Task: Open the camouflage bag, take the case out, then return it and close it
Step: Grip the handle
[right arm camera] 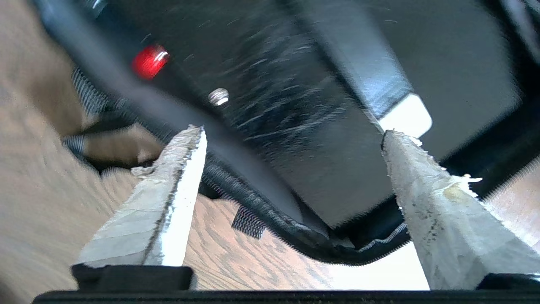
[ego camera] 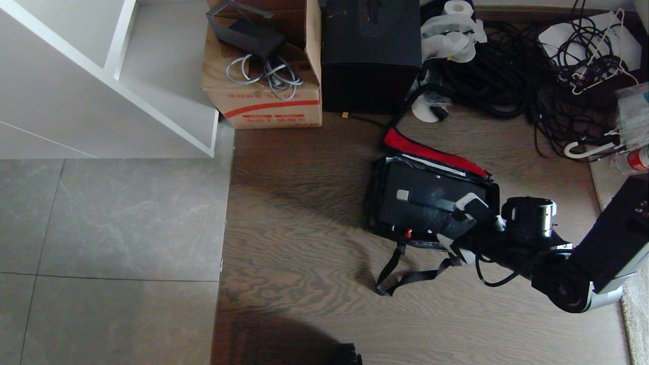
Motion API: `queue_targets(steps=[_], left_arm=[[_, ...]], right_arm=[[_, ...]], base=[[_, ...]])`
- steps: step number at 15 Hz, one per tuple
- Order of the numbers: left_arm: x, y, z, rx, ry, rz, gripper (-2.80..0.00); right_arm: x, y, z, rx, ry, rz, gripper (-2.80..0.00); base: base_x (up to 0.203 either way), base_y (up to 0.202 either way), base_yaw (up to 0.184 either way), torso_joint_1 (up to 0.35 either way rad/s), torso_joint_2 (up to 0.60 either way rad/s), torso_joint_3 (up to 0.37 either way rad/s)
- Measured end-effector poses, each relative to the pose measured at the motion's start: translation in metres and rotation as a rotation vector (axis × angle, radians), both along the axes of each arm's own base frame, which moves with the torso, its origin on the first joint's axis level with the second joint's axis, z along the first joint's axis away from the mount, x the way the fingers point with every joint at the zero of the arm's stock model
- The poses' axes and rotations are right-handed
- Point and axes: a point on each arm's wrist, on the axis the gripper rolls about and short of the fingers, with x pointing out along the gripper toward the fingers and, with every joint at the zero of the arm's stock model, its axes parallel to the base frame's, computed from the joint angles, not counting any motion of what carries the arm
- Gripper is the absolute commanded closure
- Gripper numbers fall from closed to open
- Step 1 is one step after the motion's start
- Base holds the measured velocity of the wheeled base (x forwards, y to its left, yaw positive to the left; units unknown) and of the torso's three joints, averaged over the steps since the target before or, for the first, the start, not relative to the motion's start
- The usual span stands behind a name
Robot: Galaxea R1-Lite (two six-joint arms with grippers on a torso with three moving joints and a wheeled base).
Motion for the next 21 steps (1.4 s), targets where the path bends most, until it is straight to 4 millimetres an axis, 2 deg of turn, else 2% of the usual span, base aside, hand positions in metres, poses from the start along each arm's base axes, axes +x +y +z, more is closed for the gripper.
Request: queue_targets(steps=[3,8,14,17,21], left_arm=[[0.000,0.000,0.000,0.000,0.000,0.000,0.00],[0.000,0.000,0.000,0.000,0.000,0.000,0.00],[0.000,0.000,0.000,0.000,0.000,0.000,0.00],[0.000,0.000,0.000,0.000,0.000,0.000,0.00],[0.000,0.000,0.000,0.000,0.000,0.000,0.00]], right_arm=[[0.007,0.005,-0.004,-0.100,-0.009,-0.062,-2.80],[0.022,0.015,-0.001,-0.387,-0.082,-0.332,-2.80],[0.036,0.029,0.011,-0.371,-0.189,-0.319,-2.80],[0.029,0.033,0.017,-0.305,-0.181,-0.215,-2.80],[0.009,0.032,0.029,-0.152,-0.097,-0.051,-2.80]], base=[[0.000,0.000,0.000,0.000,0.00,0.000],[0.000,0.000,0.000,0.000,0.00,0.000],[0.000,0.000,0.000,0.000,0.00,0.000],[0.000,0.000,0.000,0.000,0.00,0.000],[0.000,0.000,0.000,0.000,0.00,0.000]])
